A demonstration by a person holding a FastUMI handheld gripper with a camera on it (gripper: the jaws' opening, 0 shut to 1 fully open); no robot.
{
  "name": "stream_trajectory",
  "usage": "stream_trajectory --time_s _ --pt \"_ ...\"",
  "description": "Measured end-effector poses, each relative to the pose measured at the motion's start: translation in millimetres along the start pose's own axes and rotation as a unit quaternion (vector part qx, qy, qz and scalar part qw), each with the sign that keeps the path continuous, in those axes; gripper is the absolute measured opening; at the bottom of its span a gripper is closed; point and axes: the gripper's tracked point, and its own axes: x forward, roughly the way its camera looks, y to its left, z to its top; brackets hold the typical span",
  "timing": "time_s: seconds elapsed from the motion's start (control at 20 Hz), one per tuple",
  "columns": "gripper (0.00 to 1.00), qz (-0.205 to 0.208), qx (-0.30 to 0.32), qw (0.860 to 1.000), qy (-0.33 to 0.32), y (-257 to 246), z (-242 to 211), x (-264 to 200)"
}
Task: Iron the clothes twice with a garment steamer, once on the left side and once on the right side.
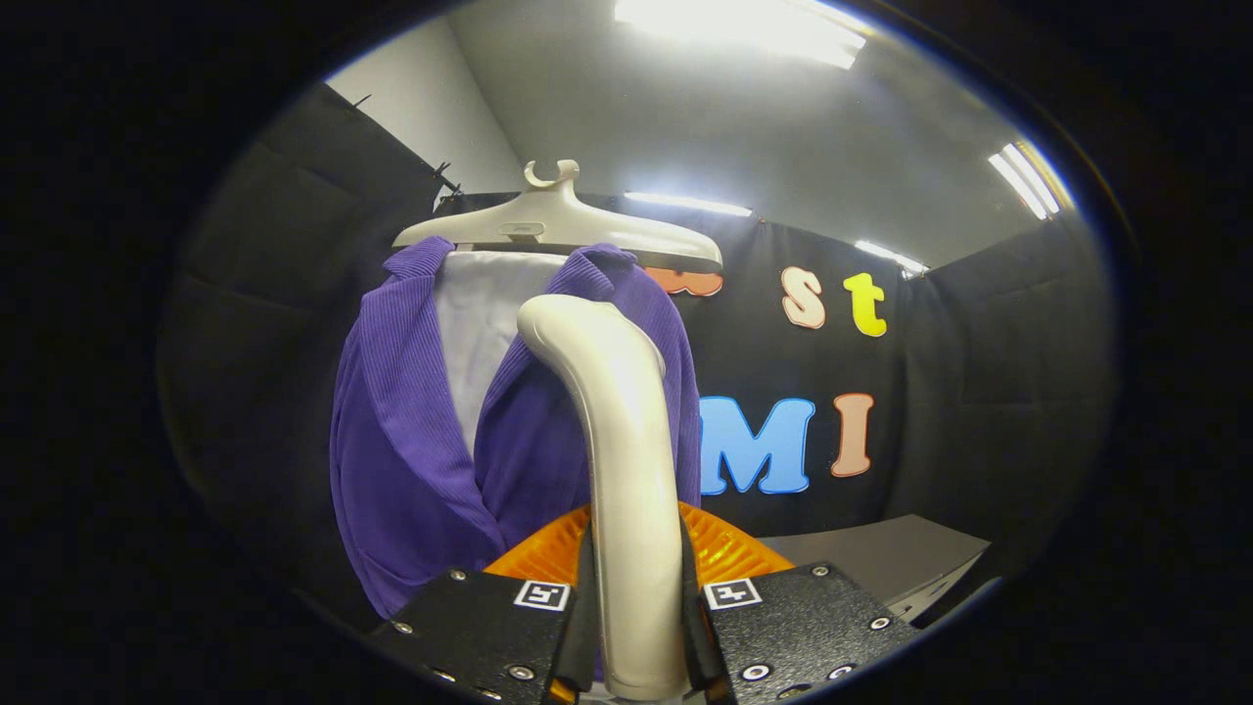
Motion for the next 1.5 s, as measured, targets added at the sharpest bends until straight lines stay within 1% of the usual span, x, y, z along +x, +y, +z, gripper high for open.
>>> stream_trajectory --time_s 0.55,0.65,0.8,0.9,0.95,1.1,1.25,1.5 --pt "0.36 0.025 -0.038 0.998 0.054 -2 -63 -23" --pt "0.36 0.032 -0.032 0.997 0.061 0 -76 -27" --pt "0.36 0.041 -0.041 0.995 0.077 -1 -97 -30" --pt "0.36 0.054 -0.028 0.994 0.089 2 -110 -35" --pt "0.36 0.057 -0.023 0.993 0.098 2 -120 -37" --pt "0.36 0.058 -0.04 0.991 0.113 0 -139 -45" --pt "0.36 0.063 -0.044 0.988 0.134 -1 -162 -50" --pt "0.36 0.08 -0.056 0.981 0.168 -1 -193 -63"
